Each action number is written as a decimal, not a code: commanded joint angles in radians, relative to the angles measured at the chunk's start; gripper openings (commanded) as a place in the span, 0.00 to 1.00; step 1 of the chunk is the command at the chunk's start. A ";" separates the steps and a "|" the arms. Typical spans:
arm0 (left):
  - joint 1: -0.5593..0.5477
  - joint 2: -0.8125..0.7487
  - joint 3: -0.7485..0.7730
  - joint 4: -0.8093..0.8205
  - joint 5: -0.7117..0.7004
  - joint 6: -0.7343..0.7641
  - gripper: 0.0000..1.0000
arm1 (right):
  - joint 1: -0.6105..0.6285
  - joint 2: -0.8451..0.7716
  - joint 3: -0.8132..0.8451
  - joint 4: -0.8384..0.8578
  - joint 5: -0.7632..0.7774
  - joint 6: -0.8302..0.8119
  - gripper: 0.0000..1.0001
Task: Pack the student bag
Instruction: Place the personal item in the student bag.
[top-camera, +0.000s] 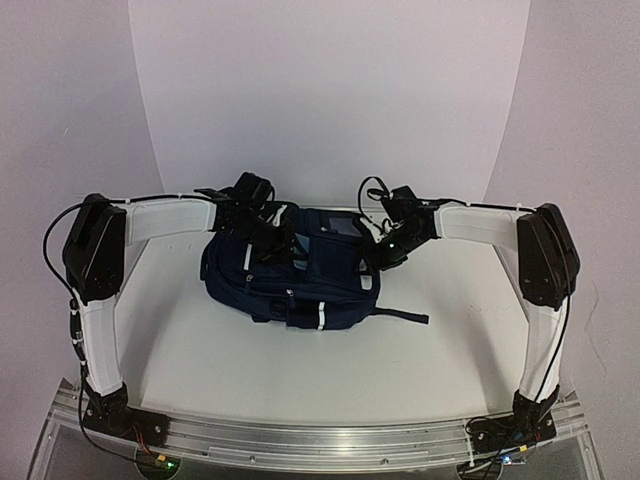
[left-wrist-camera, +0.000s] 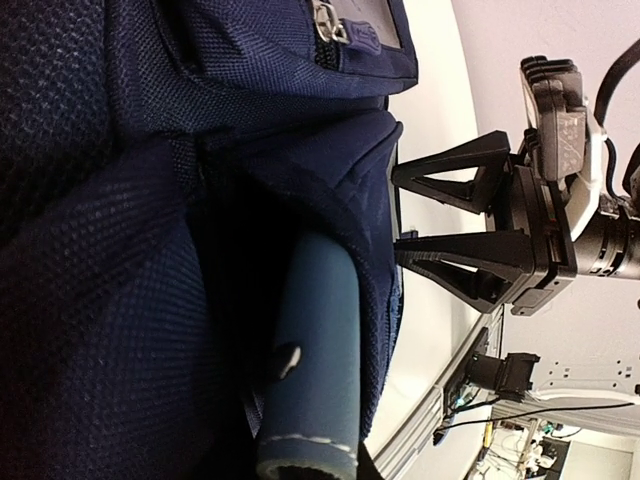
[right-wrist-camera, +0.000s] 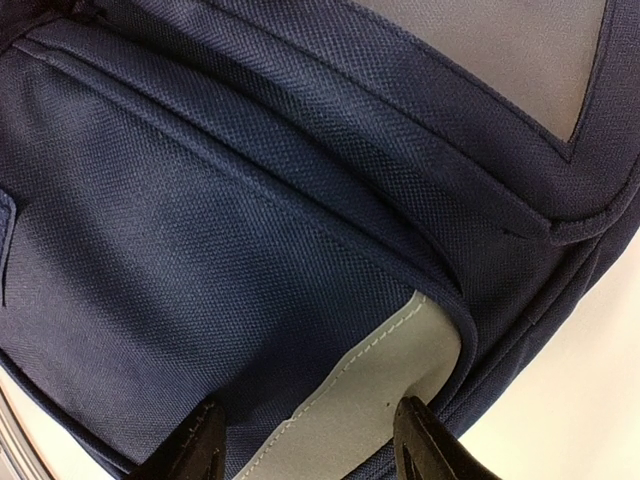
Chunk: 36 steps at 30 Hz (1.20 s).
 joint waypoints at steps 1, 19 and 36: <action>-0.031 -0.018 -0.017 -0.053 -0.072 0.025 0.18 | -0.002 0.039 -0.018 -0.060 -0.012 0.011 0.57; -0.029 -0.165 -0.087 -0.125 -0.328 0.013 0.23 | -0.002 0.006 -0.042 -0.061 -0.019 0.010 0.58; -0.029 -0.052 0.016 -0.115 -0.308 0.070 0.00 | -0.181 -0.110 -0.068 -0.065 -0.180 0.068 0.72</action>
